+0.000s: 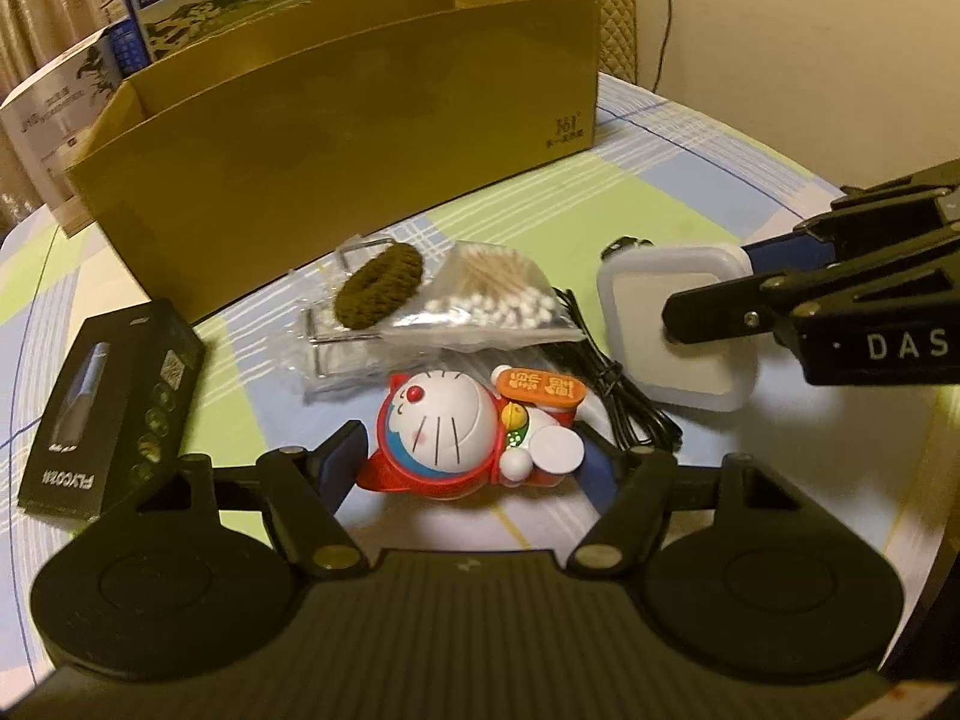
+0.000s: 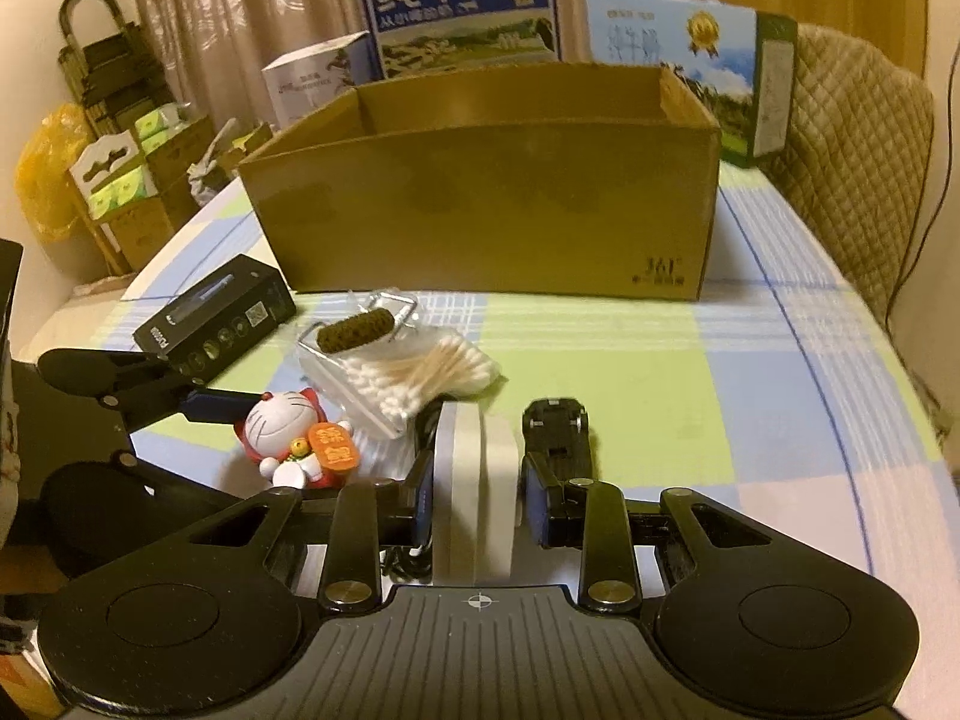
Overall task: Organize objects
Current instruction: 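Grasp the red Doraemon toy with the left gripper, then lower the Doraemon toy into the box while the right gripper carries the cup there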
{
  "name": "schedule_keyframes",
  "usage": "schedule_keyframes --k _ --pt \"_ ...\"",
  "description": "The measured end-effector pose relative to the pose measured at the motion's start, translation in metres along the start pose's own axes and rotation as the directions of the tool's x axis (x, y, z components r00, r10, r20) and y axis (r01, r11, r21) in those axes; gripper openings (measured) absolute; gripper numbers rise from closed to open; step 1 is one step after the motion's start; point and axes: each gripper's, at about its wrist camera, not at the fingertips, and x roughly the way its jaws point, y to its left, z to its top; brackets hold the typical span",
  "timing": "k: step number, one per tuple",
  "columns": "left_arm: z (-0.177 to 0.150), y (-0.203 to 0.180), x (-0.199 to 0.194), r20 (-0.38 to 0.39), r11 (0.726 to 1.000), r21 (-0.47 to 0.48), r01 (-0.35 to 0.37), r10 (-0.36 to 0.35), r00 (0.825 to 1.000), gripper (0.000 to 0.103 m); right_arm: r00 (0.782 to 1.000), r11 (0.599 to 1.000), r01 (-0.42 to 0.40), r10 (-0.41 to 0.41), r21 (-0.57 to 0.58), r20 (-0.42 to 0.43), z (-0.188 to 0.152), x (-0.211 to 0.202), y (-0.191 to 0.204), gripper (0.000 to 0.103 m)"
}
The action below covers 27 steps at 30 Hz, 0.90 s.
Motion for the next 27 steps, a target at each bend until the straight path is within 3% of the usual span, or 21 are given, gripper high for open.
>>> schedule_keyframes --k 9,27 --pt "0.003 0.006 -0.020 0.024 0.999 -0.051 0.001 0.000 1.000 0.069 0.999 1.000 0.022 -0.022 -0.008 0.049 0.009 -0.017 0.001 0.027" --pt "0.013 0.022 -0.045 0.086 0.992 -0.122 -0.032 0.043 0.995 0.069 0.998 0.999 0.015 -0.013 -0.037 0.056 0.018 -0.024 0.011 0.027"
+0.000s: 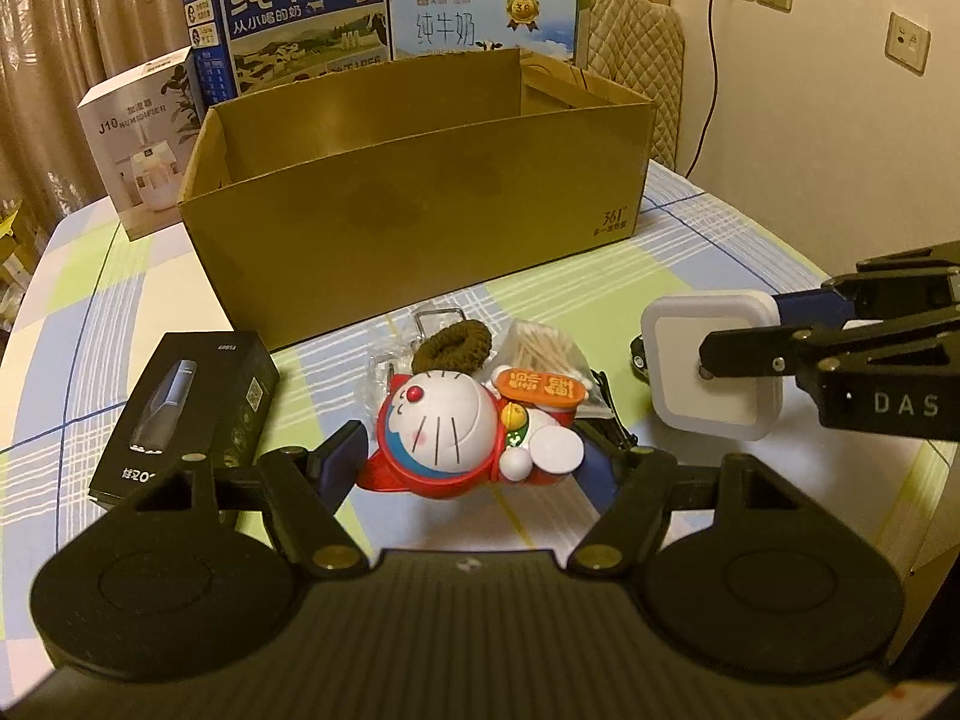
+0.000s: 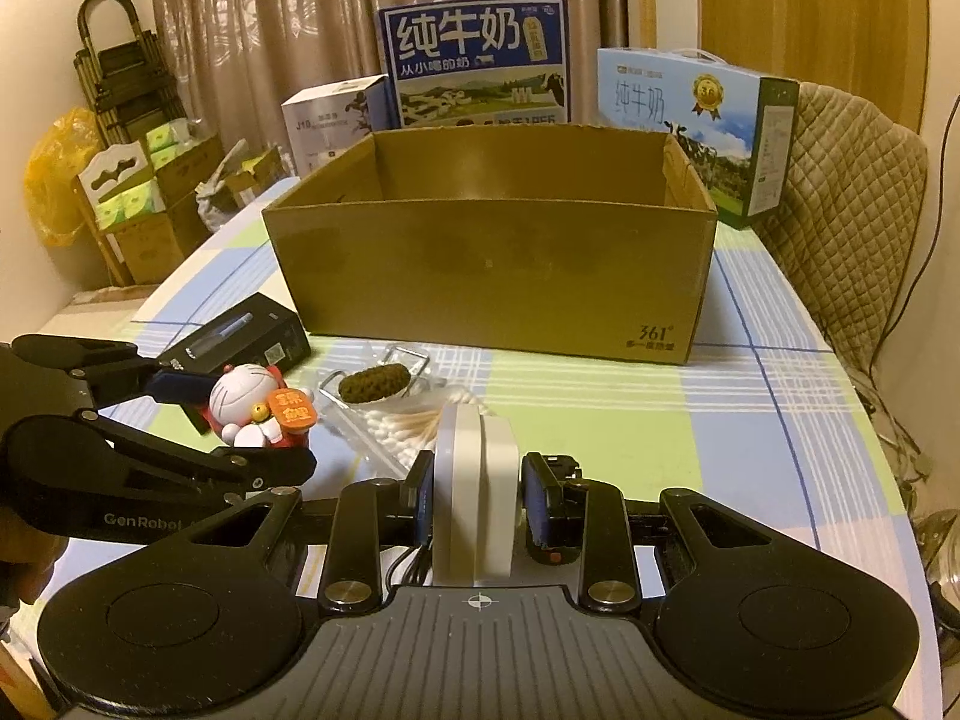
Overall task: Organize objects
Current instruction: 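Lower the Doraemon toy into the box while the right gripper carries the cup there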
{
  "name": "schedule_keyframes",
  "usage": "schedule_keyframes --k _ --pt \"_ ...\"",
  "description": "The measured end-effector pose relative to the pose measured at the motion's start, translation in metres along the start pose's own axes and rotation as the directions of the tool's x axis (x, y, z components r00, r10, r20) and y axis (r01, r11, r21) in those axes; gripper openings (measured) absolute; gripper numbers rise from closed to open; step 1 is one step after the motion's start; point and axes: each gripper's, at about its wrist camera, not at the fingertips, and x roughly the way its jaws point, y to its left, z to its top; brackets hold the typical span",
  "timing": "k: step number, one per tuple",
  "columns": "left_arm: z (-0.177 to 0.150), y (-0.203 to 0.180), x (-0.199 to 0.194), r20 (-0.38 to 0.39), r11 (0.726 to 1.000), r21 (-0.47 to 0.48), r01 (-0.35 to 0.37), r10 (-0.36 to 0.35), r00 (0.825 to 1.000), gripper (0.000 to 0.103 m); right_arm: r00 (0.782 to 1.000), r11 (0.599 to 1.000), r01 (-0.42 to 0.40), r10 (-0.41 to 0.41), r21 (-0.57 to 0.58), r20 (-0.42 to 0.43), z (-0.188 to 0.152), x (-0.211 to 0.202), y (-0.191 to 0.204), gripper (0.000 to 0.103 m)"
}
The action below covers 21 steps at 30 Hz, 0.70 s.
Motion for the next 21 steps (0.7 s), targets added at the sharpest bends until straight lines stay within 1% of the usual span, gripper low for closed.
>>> schedule_keyframes --k 5,7,9,13,17,21 --pt "0.007 0.005 -0.001 0.007 1.000 -0.022 0.003 -0.003 1.000 0.069 1.000 1.000 -0.015 0.015 0.001 0.028 0.013 -0.007 0.000 0.027" --pt "0.016 0.007 -0.004 0.028 1.000 -0.029 0.005 -0.004 1.000 0.069 0.998 1.000 -0.026 0.025 0.009 0.050 0.023 -0.011 -0.001 0.027" --pt "0.026 0.010 -0.009 0.056 0.999 -0.034 -0.011 0.012 0.998 0.069 0.996 0.999 -0.029 0.028 0.013 0.079 0.037 -0.014 -0.003 0.027" --pt "0.054 0.020 -0.018 0.110 0.998 -0.057 -0.040 0.046 0.993 0.069 0.991 0.999 -0.027 0.024 0.017 0.133 0.067 -0.015 -0.008 0.027" --pt "0.086 0.033 -0.025 0.167 0.993 -0.098 -0.066 0.082 0.982 0.069 0.982 1.000 -0.024 0.021 0.011 0.190 0.100 -0.012 -0.008 0.027" --pt "0.119 0.045 -0.025 0.210 0.990 -0.126 -0.070 0.096 0.973 0.069 0.970 1.000 -0.011 0.011 0.002 0.243 0.135 -0.003 -0.009 0.027"
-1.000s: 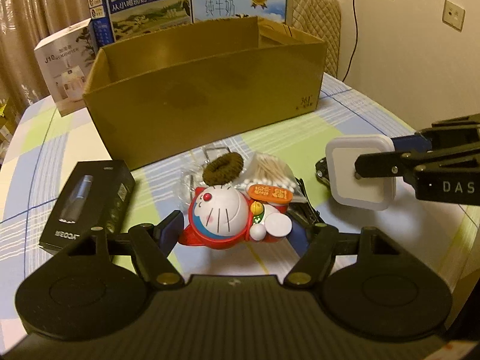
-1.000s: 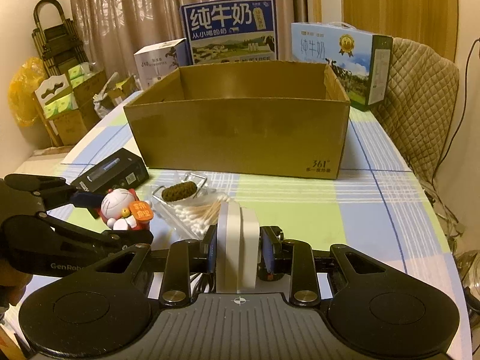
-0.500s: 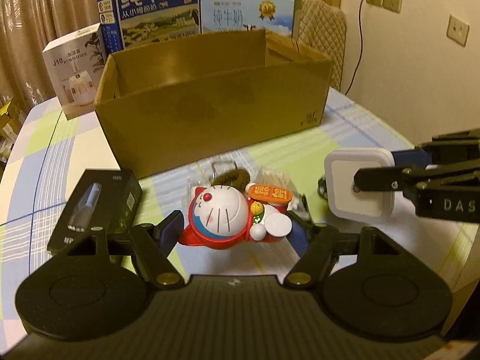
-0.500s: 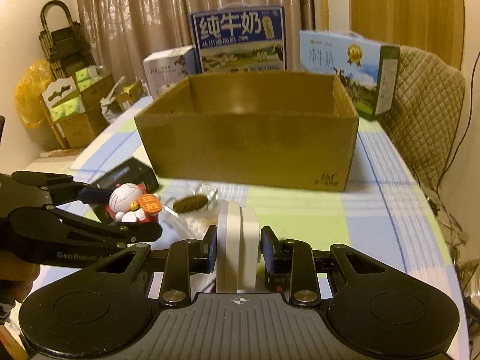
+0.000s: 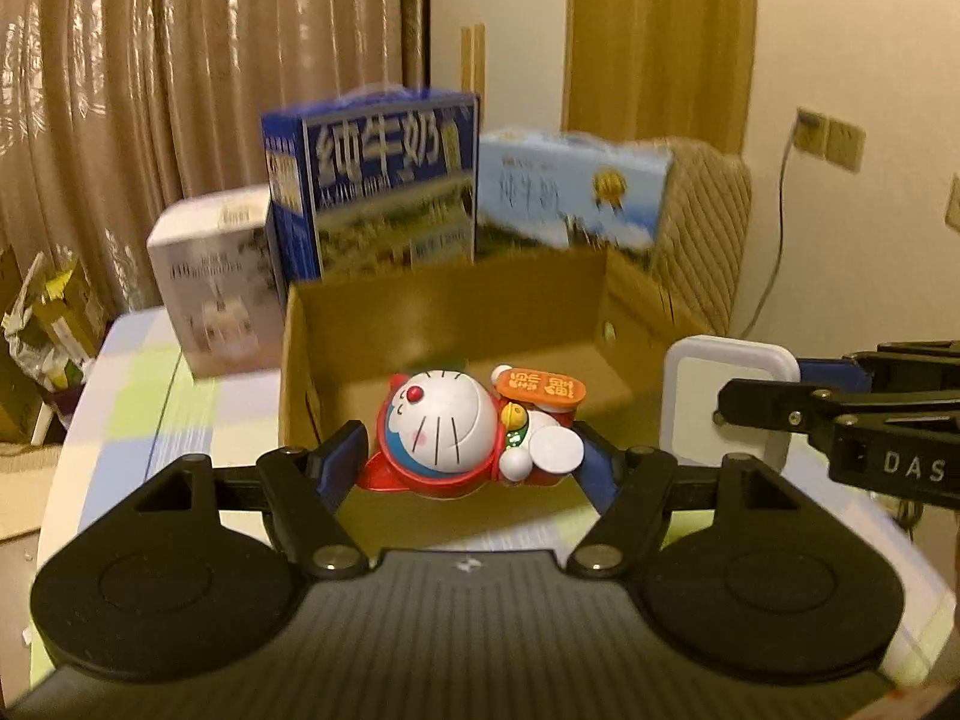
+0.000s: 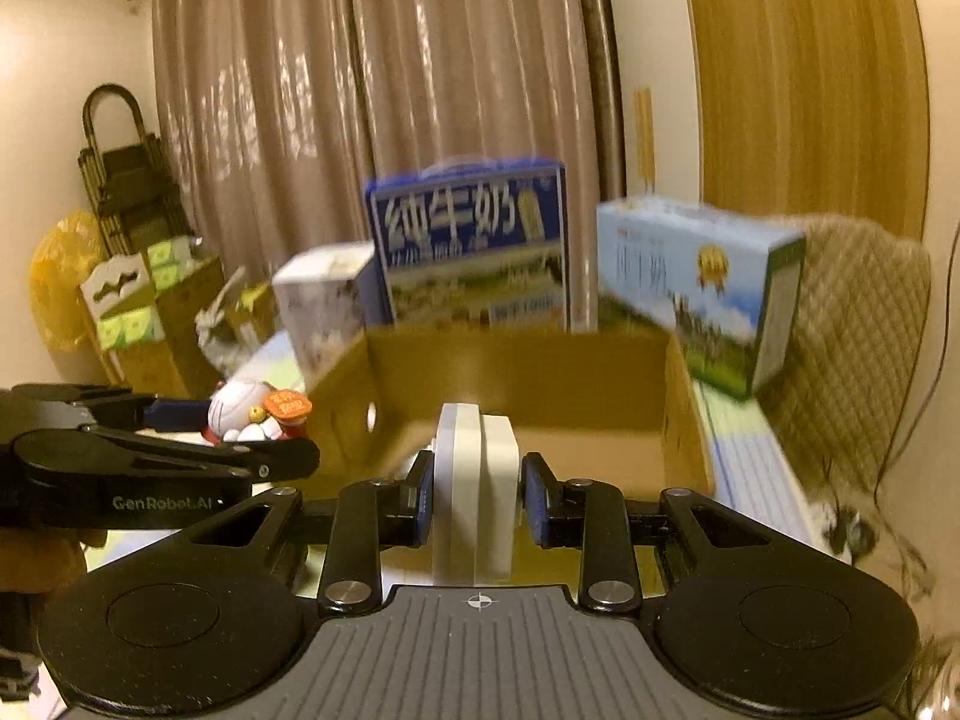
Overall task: Organize objects
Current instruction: 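Lower the Doraemon toy into the box while the right gripper carries the cup there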
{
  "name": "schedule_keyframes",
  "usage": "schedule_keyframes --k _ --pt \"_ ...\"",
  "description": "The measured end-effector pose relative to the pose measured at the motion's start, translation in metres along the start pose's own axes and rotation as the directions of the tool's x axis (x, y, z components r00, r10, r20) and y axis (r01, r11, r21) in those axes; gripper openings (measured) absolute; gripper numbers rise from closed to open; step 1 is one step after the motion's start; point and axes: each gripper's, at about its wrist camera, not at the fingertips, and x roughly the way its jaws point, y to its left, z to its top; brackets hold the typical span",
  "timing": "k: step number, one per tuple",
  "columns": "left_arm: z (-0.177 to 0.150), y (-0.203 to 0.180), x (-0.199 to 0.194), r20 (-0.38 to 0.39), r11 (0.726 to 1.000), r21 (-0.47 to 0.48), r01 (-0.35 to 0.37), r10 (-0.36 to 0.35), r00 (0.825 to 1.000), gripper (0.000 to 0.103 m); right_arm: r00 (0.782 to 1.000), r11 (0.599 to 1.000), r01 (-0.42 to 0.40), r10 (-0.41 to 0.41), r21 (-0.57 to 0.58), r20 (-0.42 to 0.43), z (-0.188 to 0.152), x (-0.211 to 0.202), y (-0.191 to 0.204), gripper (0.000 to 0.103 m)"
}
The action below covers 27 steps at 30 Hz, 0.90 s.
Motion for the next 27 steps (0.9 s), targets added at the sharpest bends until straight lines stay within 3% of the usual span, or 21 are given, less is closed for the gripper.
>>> schedule_keyframes --k 7,15,23,24,25,27 --pt "0.036 0.022 0.029 0.030 0.996 -0.037 -0.076 0.077 0.997 0.069 1.000 1.000 0.014 -0.014 0.015 0.004 0.026 0.050 -0.010 0.027" --pt "0.036 0.034 0.071 -0.014 0.996 -0.056 -0.068 0.067 0.998 0.069 0.998 0.998 0.047 -0.045 0.038 -0.043 0.020 0.097 -0.022 0.027" --pt "0.028 0.043 0.096 -0.030 0.991 -0.123 -0.048 0.045 0.999 0.070 0.997 0.995 0.060 -0.056 0.074 -0.058 0.014 0.108 -0.031 0.027" --pt "0.028 0.045 0.097 -0.012 0.989 -0.140 -0.047 0.045 0.999 0.074 0.997 0.995 0.061 -0.057 0.077 -0.060 0.013 0.108 -0.033 0.027" --pt "0.027 0.047 0.098 -0.001 0.985 -0.163 -0.048 0.049 0.999 0.091 0.996 0.995 0.064 -0.059 0.077 -0.062 0.012 0.108 -0.034 0.027" --pt "0.026 0.052 0.097 0.007 0.981 -0.191 -0.045 0.047 0.999 0.093 0.996 0.994 0.070 -0.065 0.079 -0.064 0.011 0.108 -0.036 0.027"
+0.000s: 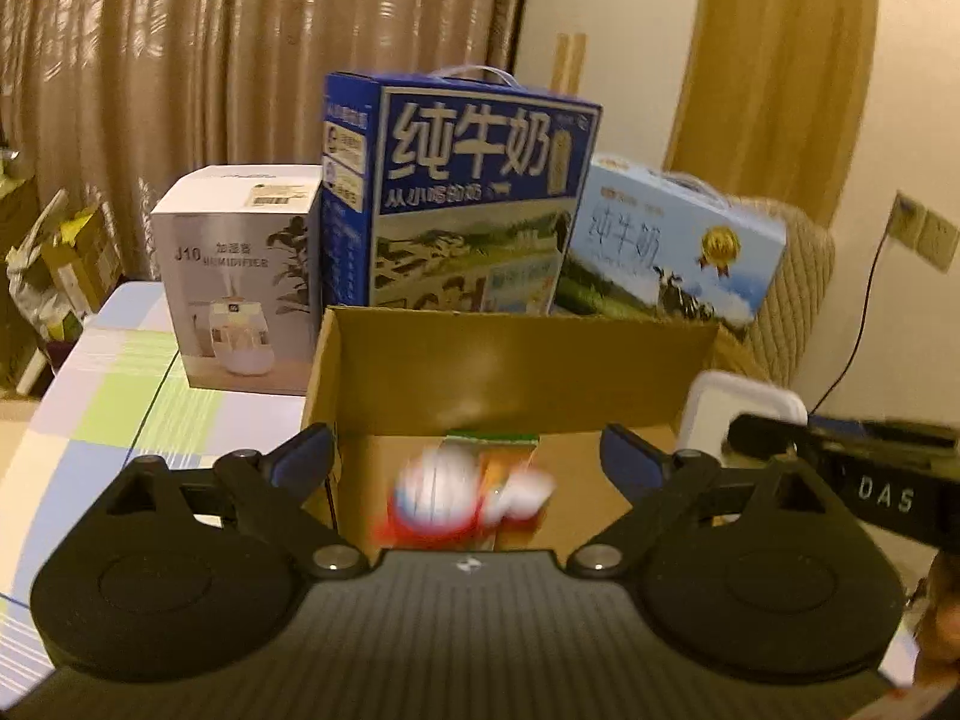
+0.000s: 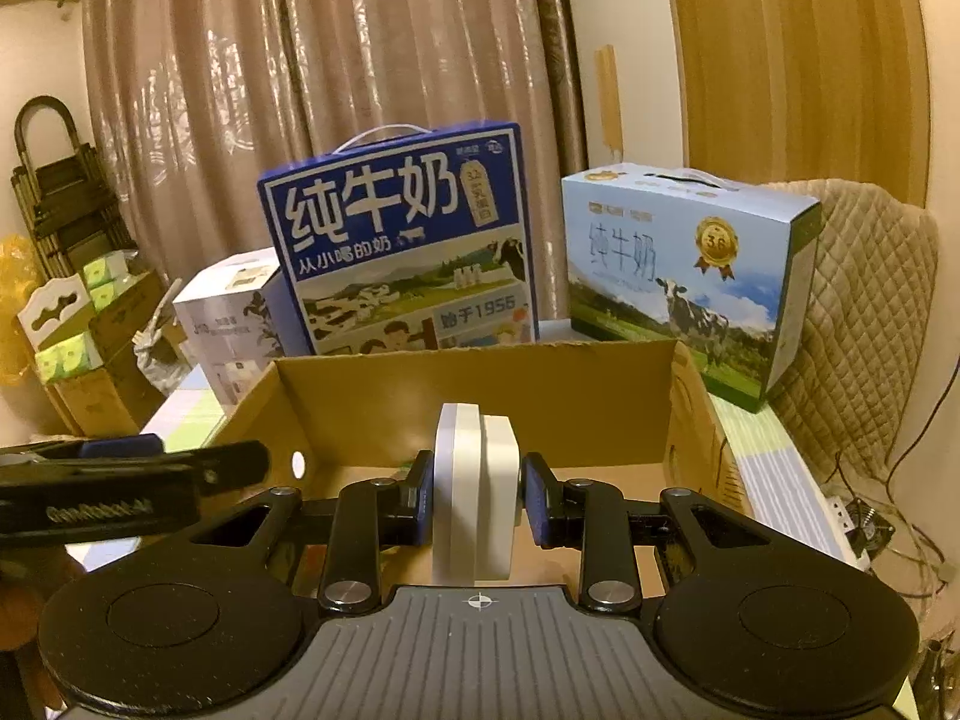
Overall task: Organize objects
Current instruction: 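Lower the Doraemon toy into the box while the right gripper carries the cup there, then open the right gripper to drop the cup into the box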
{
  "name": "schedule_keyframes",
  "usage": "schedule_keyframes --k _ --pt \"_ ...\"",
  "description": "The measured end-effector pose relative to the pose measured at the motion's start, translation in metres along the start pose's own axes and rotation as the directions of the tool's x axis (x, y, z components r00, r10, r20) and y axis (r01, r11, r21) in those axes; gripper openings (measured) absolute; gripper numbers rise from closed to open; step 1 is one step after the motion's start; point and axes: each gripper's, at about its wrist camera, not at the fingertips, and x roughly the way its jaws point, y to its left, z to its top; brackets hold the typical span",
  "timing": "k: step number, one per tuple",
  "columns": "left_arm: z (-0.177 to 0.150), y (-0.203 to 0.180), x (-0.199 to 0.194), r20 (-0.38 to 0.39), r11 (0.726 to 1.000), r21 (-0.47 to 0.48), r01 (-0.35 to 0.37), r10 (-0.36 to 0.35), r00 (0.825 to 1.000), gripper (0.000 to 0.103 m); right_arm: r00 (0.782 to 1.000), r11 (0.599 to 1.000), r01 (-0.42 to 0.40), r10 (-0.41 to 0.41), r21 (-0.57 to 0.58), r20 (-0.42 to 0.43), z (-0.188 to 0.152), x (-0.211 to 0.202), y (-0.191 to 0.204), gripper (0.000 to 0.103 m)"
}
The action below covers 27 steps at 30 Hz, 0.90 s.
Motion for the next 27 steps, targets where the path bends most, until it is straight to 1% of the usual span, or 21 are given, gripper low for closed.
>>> schedule_keyframes --k 4,13,15,17,18,19,20,22,27 --pt "0.000 0.004 -0.002 -0.014 1.000 0.000 -0.026 0.026 1.000 0.093 1.000 1.000 -0.002 0.002 0.010 -0.003 -0.001 0.000 -0.003 0.027" --pt "-0.003 0.006 -0.003 -0.033 0.999 0.014 -0.030 0.030 0.999 0.093 1.000 1.000 -0.012 0.012 0.025 -0.004 -0.003 0.001 -0.003 0.027" --pt "-0.003 0.004 -0.003 -0.031 1.000 0.019 -0.025 0.026 0.999 0.093 0.999 0.998 -0.036 0.036 0.048 -0.003 -0.004 0.003 -0.006 0.027" --pt "-0.003 0.003 -0.003 -0.031 0.999 0.025 -0.024 0.025 0.999 0.093 0.998 0.995 -0.065 0.063 0.080 0.022 -0.006 0.003 -0.010 0.029" --pt "-0.003 0.002 -0.003 -0.033 0.999 0.025 -0.023 0.024 0.999 0.093 0.998 0.994 -0.058 0.055 0.096 0.032 -0.005 0.003 -0.012 0.040" --pt "-0.003 0.002 -0.003 -0.036 1.000 0.024 -0.020 0.021 0.999 0.093 0.998 0.993 -0.046 0.041 0.112 0.047 -0.005 0.001 -0.014 0.061" --pt "-0.004 0.002 -0.003 -0.038 1.000 0.025 -0.019 0.020 0.999 0.093 0.997 0.991 -0.042 0.034 0.128 0.069 -0.004 -0.001 -0.017 0.069" --pt "-0.005 0.001 -0.002 -0.041 0.999 0.032 -0.023 0.024 0.999 0.093 0.994 0.987 -0.052 0.037 0.153 0.102 -0.002 -0.006 -0.022 0.071" --pt "-0.005 0.000 -0.004 -0.042 0.999 0.042 -0.024 0.026 0.999 0.093 0.993 0.987 -0.046 0.029 0.151 0.116 0.000 -0.012 -0.024 0.071"
